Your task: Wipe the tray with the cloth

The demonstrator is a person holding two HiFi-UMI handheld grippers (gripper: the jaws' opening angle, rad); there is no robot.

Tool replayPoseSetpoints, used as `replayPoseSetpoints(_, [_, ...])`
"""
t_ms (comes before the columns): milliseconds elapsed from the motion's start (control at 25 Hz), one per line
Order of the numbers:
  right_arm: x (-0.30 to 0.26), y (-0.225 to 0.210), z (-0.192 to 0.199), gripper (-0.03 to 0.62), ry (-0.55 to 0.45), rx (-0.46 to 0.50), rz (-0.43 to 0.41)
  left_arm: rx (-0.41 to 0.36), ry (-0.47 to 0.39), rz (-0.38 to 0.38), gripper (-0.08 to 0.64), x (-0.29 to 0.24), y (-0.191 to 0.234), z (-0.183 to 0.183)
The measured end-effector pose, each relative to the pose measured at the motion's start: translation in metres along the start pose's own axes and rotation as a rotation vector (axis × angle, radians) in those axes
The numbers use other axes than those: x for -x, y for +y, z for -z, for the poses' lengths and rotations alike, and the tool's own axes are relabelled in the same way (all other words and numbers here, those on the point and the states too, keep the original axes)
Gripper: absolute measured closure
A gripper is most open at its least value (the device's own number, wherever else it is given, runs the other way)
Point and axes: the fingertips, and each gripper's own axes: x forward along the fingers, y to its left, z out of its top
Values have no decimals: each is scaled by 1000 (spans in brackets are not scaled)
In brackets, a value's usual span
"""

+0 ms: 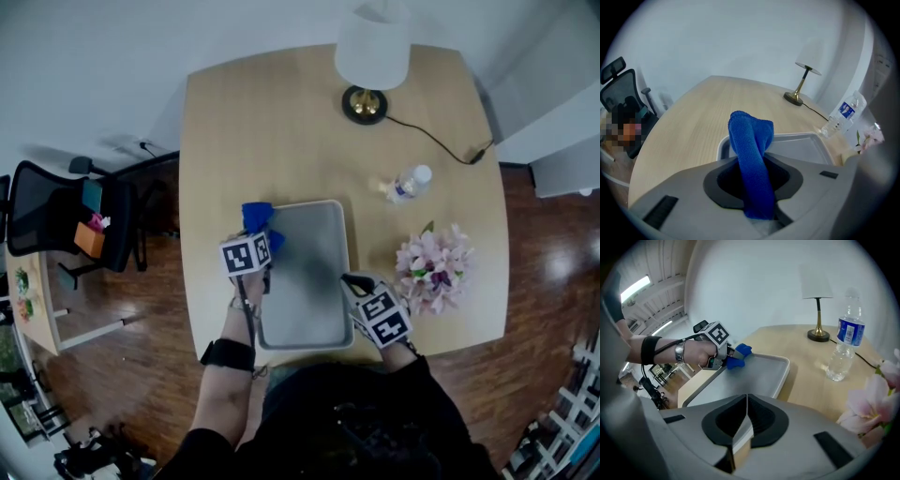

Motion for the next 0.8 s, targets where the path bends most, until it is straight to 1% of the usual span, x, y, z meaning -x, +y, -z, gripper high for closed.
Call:
replayPoseSetpoints(120, [-1, -6, -3, 577, -12, 1, 24, 12, -1, -16, 448, 1, -2, 1])
replayPoseSetpoints(240, [2, -5, -4, 577, -32, -7, 12, 41, -6, -12, 448, 1, -10, 2])
replayPoseSetpoints(320, [5, -3, 0, 577, -33, -12, 1, 61, -10, 8, 448, -2, -22, 0])
replayPoseSetpoints(400, [9, -3, 8, 577, -28, -24, 0, 67, -10, 44, 448, -6, -44, -2])
replayPoseSetpoints(640, [18, -4, 30, 577, -24, -74, 9, 27, 7, 166, 448, -27, -134, -4])
replayPoseSetpoints(720, [21, -5, 33, 577, -27, -85, 11, 10, 11, 184, 448, -33, -160, -4])
replayPoseSetpoints(800, [24, -5, 35, 577, -32, -94, 12, -12, 13, 187, 448, -36, -175, -5])
